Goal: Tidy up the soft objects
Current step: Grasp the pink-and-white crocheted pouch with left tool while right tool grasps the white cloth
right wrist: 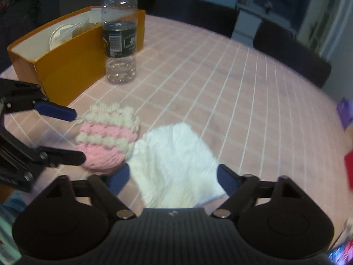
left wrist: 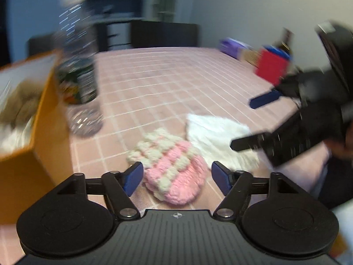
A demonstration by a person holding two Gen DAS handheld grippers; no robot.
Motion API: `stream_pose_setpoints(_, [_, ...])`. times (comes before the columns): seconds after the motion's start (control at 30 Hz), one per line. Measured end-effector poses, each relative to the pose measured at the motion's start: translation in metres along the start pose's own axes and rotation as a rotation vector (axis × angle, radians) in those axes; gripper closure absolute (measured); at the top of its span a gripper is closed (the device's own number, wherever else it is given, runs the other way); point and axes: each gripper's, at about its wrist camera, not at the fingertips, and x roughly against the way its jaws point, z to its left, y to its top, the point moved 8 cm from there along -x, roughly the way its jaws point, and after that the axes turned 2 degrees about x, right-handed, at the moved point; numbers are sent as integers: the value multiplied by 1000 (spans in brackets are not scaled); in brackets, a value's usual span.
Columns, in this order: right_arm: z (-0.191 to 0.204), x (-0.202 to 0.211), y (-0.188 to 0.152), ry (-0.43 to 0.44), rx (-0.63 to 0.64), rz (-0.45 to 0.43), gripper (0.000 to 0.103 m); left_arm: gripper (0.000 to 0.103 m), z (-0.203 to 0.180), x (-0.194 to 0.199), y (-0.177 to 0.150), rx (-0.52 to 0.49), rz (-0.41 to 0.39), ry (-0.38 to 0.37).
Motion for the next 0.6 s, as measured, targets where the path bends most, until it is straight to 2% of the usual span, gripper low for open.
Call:
stream_pose_setpoints(0.1, [-12, -23, -5, 6, 1, 23, 13, 18, 9, -11, 0, 128, -3, 7])
stream_pose_setpoints(0.23, [-22, -39, -13, 82, -111, 42, 12, 17, 19, -25, -2, 223, -10, 47])
stream_pose_setpoints(0.33, [-22, -42, -16, 86, -127, 35, 12, 17, 25, -34, -4, 280, 7, 42])
stream_pose_setpoints(0.5, [-6, -49, -21, 88, -84, 52, 22, 15, 23, -47, -4, 283, 23, 38])
stream_pose_setpoints(0.6, [-1, -46, -20, 100, -72, 43, 31, 14, 18, -51, -3, 244, 22, 48])
